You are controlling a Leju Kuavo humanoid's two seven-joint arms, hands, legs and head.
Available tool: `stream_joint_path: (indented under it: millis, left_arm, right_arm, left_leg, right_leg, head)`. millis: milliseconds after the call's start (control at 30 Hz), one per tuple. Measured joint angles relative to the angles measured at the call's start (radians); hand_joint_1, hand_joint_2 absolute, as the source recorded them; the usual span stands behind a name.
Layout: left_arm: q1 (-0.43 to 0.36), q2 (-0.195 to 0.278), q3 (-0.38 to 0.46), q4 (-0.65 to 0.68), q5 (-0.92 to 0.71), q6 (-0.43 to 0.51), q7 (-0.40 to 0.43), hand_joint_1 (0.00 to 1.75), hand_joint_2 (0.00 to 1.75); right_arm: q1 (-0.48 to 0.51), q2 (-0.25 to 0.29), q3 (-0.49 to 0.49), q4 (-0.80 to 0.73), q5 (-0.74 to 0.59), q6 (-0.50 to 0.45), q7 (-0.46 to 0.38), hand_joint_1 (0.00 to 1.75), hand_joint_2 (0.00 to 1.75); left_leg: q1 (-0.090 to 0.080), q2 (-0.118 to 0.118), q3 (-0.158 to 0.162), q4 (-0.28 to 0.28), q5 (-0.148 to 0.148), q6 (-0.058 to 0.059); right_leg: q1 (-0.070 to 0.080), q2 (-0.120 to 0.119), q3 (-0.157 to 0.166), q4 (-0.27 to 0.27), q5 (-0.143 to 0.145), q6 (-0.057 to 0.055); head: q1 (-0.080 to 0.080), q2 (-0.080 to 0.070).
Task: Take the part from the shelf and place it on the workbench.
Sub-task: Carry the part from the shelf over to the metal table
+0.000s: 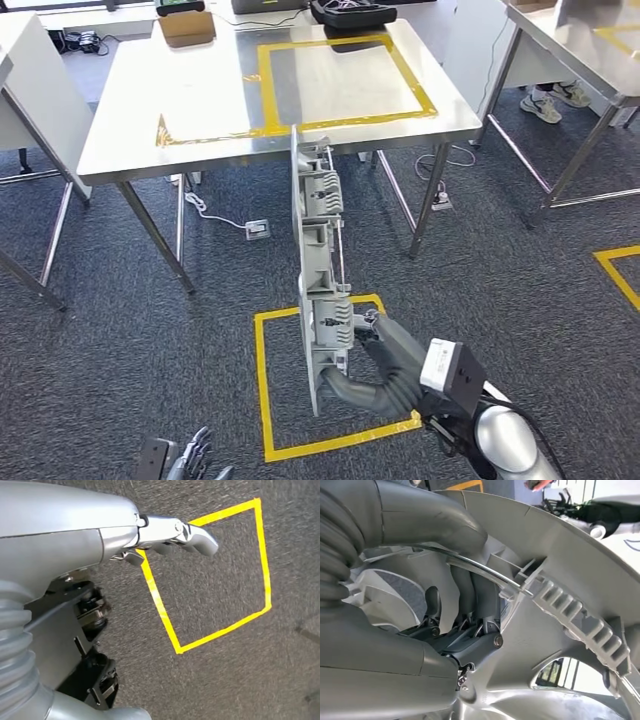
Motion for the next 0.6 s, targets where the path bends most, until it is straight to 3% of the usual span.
stream_joint_path:
  millis: [67, 100, 233, 300, 367, 400, 433, 467, 533, 600]
  left_arm:
    - [-0.002, 0.001, 0.000, 0.000, -0.006, -0.001, 0.014, 0.00, 1.75]
    - [-0.002, 0.001, 0.000, 0.000, -0.008, -0.001, 0.018, 0.00, 1.75]
    - [-0.002, 0.002, 0.000, 0.001, -0.012, -0.002, 0.023, 0.00, 1.75]
    - [-0.003, 0.002, 0.000, 0.001, -0.014, -0.003, 0.024, 0.00, 1.75]
    - [-0.003, 0.001, 0.000, 0.001, -0.015, -0.003, 0.024, 0.00, 1.75]
    - [-0.003, 0.001, 0.000, 0.001, -0.015, -0.003, 0.023, 0.00, 1.75]
    - [-0.003, 0.001, 0.000, 0.001, -0.015, -0.003, 0.023, 0.00, 1.75]
    - [-0.003, 0.000, 0.000, 0.000, -0.015, -0.003, 0.022, 0.00, 1.75]
    - [-0.004, -0.003, 0.000, -0.004, -0.013, -0.003, 0.019, 0.00, 1.75]
    - [-0.008, -0.007, 0.000, -0.007, -0.012, -0.003, 0.016, 0.00, 1.75]
  right_arm:
    - [0.004, 0.000, -0.006, 0.000, -0.001, -0.001, -0.002, 1.75, 1.75]
    - [0.004, 0.000, -0.008, 0.000, -0.001, -0.001, -0.003, 1.75, 1.75]
    - [0.004, 0.000, -0.013, -0.001, -0.002, -0.002, -0.003, 1.75, 1.75]
    - [0.003, 0.000, -0.015, -0.001, -0.003, -0.002, -0.003, 1.75, 1.75]
    - [0.003, 0.000, -0.016, -0.001, -0.003, -0.001, -0.003, 1.75, 1.75]
    - [0.003, 0.000, -0.016, -0.001, -0.003, 0.000, -0.003, 1.75, 1.75]
    - [0.002, 0.000, -0.016, 0.000, -0.003, 0.002, -0.003, 1.75, 1.75]
    - [0.000, 0.000, -0.016, 0.000, -0.003, 0.004, -0.003, 1.75, 1.75]
    - [-0.008, 0.000, -0.016, 0.001, -0.003, 0.010, -0.003, 1.75, 1.75]
    - [-0.026, 0.000, -0.016, 0.003, -0.002, 0.015, -0.003, 1.75, 1.75]
  left_leg:
    - [-0.002, 0.000, 0.054, -0.121, 0.048, 0.008]
    - [-0.003, 0.000, 0.068, -0.150, 0.051, 0.015]
    - [-0.005, -0.002, 0.078, -0.164, 0.039, 0.046]
    - [-0.003, -0.002, 0.086, -0.169, 0.035, 0.057]
    - [-0.003, -0.002, 0.092, -0.169, 0.028, 0.062]
    - [-0.003, -0.002, 0.095, -0.168, 0.024, 0.062]
    - [-0.003, -0.003, 0.101, -0.168, 0.019, 0.061]
    - [-0.003, -0.004, 0.109, -0.168, 0.013, 0.059]
    - [-0.004, -0.006, 0.125, -0.168, 0.001, 0.053]
    - [-0.008, -0.006, 0.131, -0.168, -0.010, 0.042]
  right_leg:
    - [0.003, 0.003, 0.012, 0.003, -0.014, 0.010]
    - [0.005, 0.004, 0.014, 0.003, -0.019, 0.015]
    - [0.002, 0.002, 0.014, 0.016, -0.036, 0.039]
    - [0.000, 0.000, -0.028, 0.101, -0.076, 0.048]
    - [-0.001, 0.000, -0.111, 0.236, -0.124, 0.052]
    - [-0.001, 0.000, -0.144, 0.280, -0.128, 0.053]
    - [-0.001, 0.000, -0.160, 0.289, -0.111, 0.052]
    - [-0.001, 0.000, -0.156, 0.257, -0.075, 0.051]
    - [-0.001, -0.001, -0.107, 0.125, 0.013, 0.045]
    - [0.002, -0.001, -0.071, 0.031, 0.048, 0.035]
  head:
    - [0.000, 0.000]
    - [0.001, 0.000]
    - [0.004, 0.000]
    - [0.004, 0.000]
    - [0.004, 0.000]
    - [0.004, 0.000]
    - [0.004, 0.000]
    - [0.004, 0.000]
    - [0.004, 0.000]
    - [0.004, 0.000]
